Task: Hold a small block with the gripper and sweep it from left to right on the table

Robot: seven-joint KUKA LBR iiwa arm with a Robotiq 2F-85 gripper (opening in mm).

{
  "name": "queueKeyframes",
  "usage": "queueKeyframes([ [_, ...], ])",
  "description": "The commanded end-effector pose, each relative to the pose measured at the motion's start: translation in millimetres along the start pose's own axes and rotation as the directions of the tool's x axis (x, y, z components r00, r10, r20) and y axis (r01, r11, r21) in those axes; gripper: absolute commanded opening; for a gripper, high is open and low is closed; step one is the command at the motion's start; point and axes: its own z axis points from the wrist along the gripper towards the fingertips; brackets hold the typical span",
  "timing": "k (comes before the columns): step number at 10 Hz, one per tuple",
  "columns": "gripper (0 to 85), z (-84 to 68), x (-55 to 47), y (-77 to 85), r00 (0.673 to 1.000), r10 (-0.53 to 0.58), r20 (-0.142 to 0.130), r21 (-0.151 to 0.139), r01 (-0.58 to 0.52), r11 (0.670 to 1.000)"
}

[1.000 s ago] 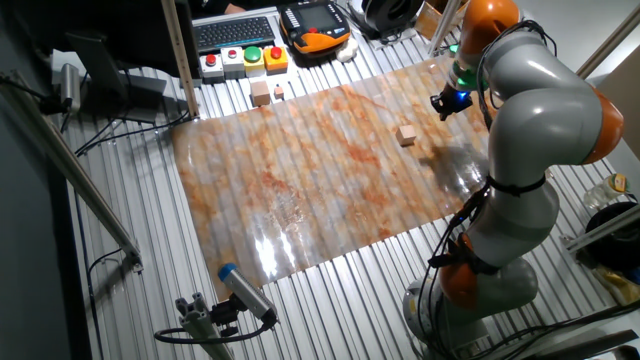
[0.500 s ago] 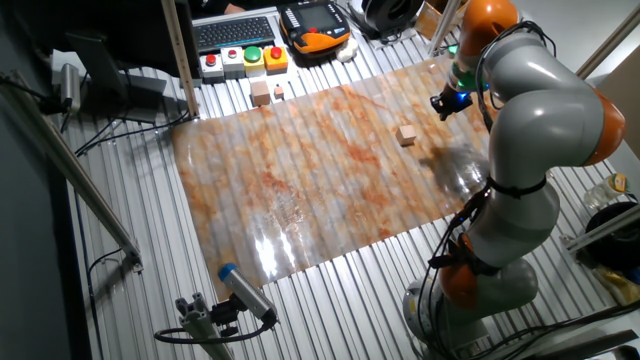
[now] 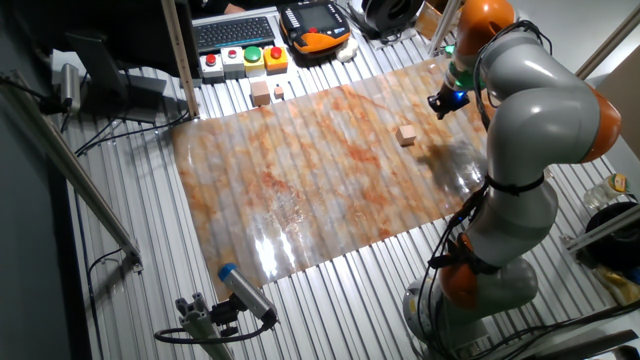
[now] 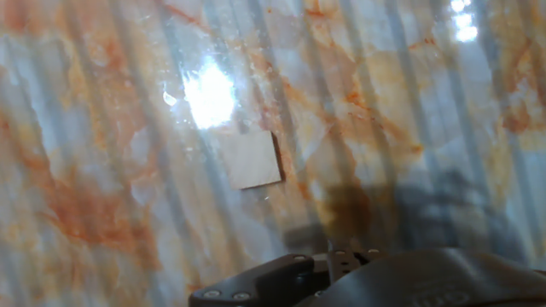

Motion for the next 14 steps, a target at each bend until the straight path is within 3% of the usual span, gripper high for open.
queueKeyframes([
  [1, 0.0, 0.1, -0.1, 0.5, 1.0, -0.001, 0.003, 0.003, 0.001, 1.0],
  [14, 0.0, 7.0, -2.5, 1.5, 1.0, -0.012, 0.002, 0.012, 0.012, 1.0],
])
